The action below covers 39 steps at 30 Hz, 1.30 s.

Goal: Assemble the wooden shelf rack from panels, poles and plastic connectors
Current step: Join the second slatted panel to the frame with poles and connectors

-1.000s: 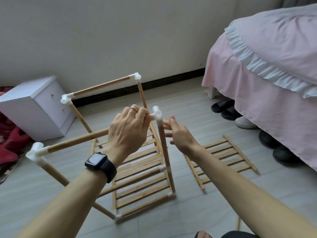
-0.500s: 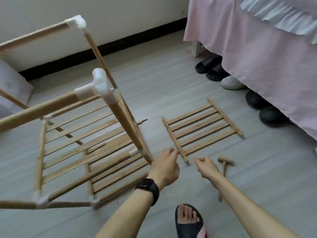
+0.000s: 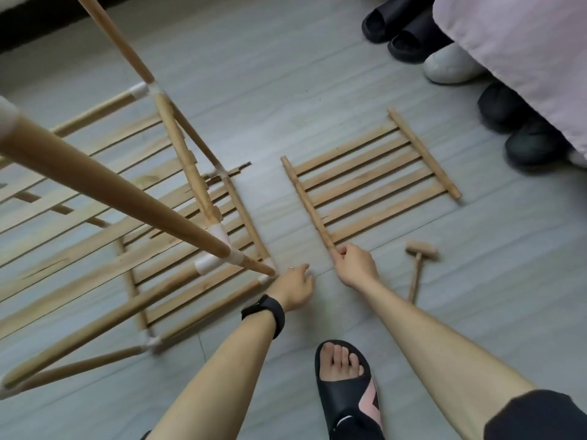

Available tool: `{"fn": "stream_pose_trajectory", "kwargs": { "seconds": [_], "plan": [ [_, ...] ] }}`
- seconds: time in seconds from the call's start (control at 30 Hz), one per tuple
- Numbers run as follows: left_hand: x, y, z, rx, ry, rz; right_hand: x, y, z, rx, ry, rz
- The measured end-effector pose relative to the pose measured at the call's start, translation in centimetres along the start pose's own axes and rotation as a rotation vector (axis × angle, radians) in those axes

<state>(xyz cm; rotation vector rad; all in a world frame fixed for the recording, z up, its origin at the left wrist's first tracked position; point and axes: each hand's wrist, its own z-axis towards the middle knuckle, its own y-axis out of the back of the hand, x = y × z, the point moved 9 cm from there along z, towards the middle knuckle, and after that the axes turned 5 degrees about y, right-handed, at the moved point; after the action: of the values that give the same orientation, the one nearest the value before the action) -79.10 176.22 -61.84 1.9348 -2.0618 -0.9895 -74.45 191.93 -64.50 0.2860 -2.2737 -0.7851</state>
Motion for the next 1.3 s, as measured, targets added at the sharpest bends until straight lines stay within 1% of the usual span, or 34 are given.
{"fn": "stream_pose_trajectory", "kwargs": {
  "seconds": [0.1,0.2,0.3,0.33,0.4,0.47,0.53,0.6,0.67,0.7,0.77,0.9,1.0,1.07,1.13,1.2,1.3],
  "plan": [
    [-1.0,2.5,0.1,-0.048,0.087,-0.375,0.0,0.3,-2.5,-0.036,0.029,0.189],
    [-3.2,3.3,-1.1,-0.055,0.098,-0.741,0.1,1.6,-6.5,-0.066,0.080,0.316],
    [-5.2,3.4,-3.0,-0.127,0.126,-0.936,0.2,3.7,-9.7,-0.099,0.121,0.400],
    [-5.9,3.2,-3.6,-0.122,0.130,-0.994,0.4,4.4,-10.6,-0.111,0.132,0.434],
    [-7.8,3.0,-5.2,-0.060,0.121,-1.080,1.2,5.9,-12.4,-0.121,0.162,0.511],
    [-9.6,3.6,-7.0,-0.053,0.097,-1.087,2.2,7.3,-14.3,-0.127,0.195,0.581],
    [-11.1,5.0,-9.4,-0.115,0.057,-1.079,3.3,8.9,-16.0,-0.129,0.226,0.646],
    [-12.4,6.7,-11.7,-0.170,0.000,-1.067,4.7,10.6,-17.4,-0.098,0.260,0.679],
    [-13.2,8.2,-14.2,-0.183,-0.034,-1.125,5.5,12.6,-18.5,-0.074,0.275,0.672],
    [-13.5,8.9,-15.3,-0.181,-0.043,-1.176,5.4,13.8,-18.9,-0.090,0.278,0.665],
    [-13.9,10.5,-18.0,-0.195,-0.059,-1.207,4.4,16.8,-19.6,-0.183,0.271,0.652],
    [-15.0,13.5,-24.2,-0.277,-0.137,-1.037,0.8,22.0,-20.9,-0.374,0.210,0.669],
    [-16.8,16.4,-29.0,-0.335,-0.248,-1.032,-0.5,24.5,-21.8,-0.463,0.165,0.685],
    [-17.9,18.9,-32.4,-0.360,-0.328,-1.078,0.2,26.1,-22.5,-0.493,0.146,0.663],
    [-18.6,21.7,-36.1,-0.335,-0.442,-1.159,1.9,27.7,-23.5,-0.499,0.145,0.617],
    [-18.8,24.4,-39.9,-0.272,-0.586,-1.228,4.5,29.4,-24.5,-0.522,0.182,0.595],
    [-17.0,28.1,-44.8,-0.191,-0.761,-1.305,10.3,31.4,-26.4,-0.523,0.343,0.657]
  ]
}}
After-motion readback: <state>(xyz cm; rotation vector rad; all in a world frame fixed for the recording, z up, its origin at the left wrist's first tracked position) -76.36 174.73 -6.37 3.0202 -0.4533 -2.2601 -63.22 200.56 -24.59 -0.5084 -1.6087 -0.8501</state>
